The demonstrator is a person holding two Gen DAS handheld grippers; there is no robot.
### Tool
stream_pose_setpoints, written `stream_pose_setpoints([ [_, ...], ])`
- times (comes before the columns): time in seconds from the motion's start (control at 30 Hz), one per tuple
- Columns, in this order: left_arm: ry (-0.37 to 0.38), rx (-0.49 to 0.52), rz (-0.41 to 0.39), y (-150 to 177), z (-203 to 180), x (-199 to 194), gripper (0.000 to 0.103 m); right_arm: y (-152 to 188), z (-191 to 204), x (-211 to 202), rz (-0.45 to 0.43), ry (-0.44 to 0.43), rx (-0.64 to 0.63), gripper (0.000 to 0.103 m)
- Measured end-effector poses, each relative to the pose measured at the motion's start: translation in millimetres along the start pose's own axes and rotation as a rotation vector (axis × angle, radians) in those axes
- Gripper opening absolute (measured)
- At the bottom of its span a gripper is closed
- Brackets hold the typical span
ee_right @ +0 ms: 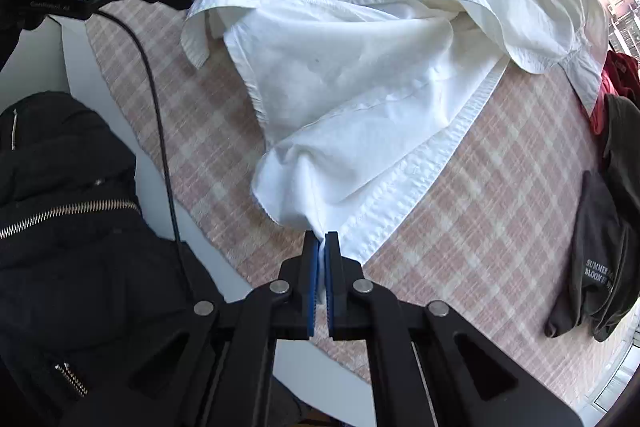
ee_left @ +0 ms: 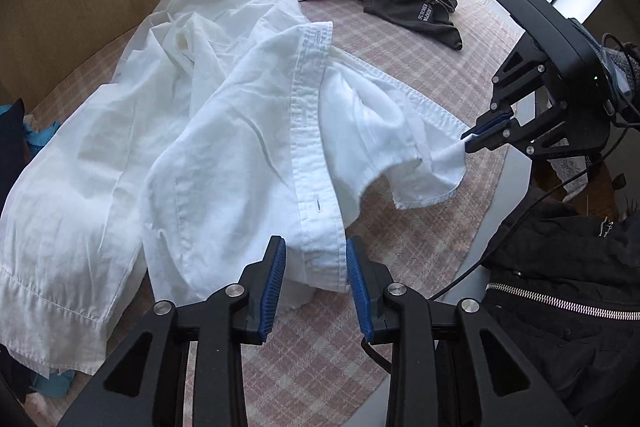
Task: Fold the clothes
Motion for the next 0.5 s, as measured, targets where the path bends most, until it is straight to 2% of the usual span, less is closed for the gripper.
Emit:
stream_pose_setpoints([
  [0.07,0.004,0.025,0.002,-0.9,-8.9,1.4,0.030,15.1,11.3,4.8,0.047,-0.001,-0.036,0.003],
  [0.17,0.012,0.045,0.011,-1.4,-14.8,6.8,0.032,28.0,-6.4,20.1,0.097,0.078,-0.002,0.003],
  [0.27,0.017,0.079,0.034,2.5,-24.7,21.8,0.033,25.8,-30.9,10.6,0.018,0.003,0.154,0.004],
  [0.3,0.019,0.097,0.043,4.0,-29.8,27.7,0.034,24.6,-36.2,6.6,-0.017,0.005,0.183,0.004],
  [0.4,0.028,0.159,0.056,3.0,-48.0,45.5,0.036,24.4,-43.2,10.2,-0.023,0.002,0.224,0.004],
  [0.5,-0.025,0.246,0.047,-4.0,-61.6,60.4,0.039,22.9,-44.8,16.2,-0.026,-0.053,0.268,0.004],
])
Point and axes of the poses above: each gripper's, at about its wrist camera, not at the fingertips, and x roughly the way its jaws point, z to its left, y to its underside, the point moved 5 cm from there along x, roughly the way its jaws point, and after that the axes turned 2 degrees about -z, right-handed, at the moved point
